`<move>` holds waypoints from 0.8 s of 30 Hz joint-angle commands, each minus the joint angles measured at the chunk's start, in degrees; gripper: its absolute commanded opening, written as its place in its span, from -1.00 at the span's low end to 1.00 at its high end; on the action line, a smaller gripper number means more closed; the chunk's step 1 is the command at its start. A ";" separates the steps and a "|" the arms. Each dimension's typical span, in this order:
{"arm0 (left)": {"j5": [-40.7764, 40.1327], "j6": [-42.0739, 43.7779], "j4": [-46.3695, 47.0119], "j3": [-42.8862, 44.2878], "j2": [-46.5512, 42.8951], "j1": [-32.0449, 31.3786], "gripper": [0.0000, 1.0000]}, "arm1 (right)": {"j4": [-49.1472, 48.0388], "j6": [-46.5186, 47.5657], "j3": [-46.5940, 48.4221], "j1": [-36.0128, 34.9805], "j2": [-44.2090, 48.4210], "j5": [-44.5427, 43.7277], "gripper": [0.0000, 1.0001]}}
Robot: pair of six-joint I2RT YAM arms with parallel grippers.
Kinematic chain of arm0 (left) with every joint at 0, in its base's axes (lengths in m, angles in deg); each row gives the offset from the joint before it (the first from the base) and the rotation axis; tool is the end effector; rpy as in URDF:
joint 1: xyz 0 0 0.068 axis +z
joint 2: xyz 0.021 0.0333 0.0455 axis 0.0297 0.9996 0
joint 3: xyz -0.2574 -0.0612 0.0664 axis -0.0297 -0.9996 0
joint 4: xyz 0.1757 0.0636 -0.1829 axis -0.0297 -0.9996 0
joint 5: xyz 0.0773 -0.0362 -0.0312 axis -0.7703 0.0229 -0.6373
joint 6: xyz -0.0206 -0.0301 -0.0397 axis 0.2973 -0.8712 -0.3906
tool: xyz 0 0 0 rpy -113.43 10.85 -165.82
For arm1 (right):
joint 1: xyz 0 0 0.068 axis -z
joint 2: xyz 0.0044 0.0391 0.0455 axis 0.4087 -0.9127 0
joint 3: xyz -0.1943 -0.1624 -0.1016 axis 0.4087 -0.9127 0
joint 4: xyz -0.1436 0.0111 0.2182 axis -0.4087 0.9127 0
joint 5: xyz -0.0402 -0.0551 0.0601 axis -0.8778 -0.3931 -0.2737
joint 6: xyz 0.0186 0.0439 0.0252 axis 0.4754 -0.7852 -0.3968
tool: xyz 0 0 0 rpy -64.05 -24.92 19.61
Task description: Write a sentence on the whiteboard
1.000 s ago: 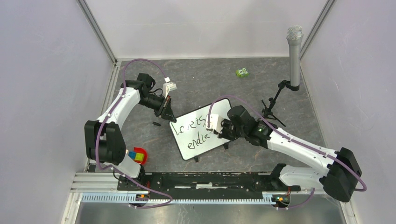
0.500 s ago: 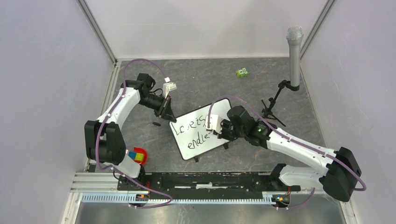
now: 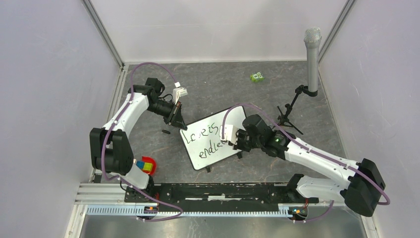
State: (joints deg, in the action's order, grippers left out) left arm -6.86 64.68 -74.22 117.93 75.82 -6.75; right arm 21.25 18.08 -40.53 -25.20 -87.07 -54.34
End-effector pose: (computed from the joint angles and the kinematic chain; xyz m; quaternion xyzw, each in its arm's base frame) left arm 0.2785 -0.0700 0.2635 0.3411 0.8271 -0.4207 0.1500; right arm 0.1484 0.1835 0.2446 -0.6010 0.6877 0.1619 0.3737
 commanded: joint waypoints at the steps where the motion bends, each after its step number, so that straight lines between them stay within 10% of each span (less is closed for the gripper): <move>1: -2.24 1.78 -0.02 0.72 0.75 -0.52 -0.95 | 0.66 0.96 -1.14 0.62 1.07 -1.96 -1.00; 24: -1.71 1.75 -0.02 0.82 0.86 -0.52 -0.95 | 1.27 -2.98 3.75 0.79 2.95 3.97 -1.00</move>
State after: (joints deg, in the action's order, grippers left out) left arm -6.84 64.68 -74.27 117.93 75.82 -6.75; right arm 21.71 16.34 -40.44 -25.50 -87.16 -50.63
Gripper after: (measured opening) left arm 0.155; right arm 0.157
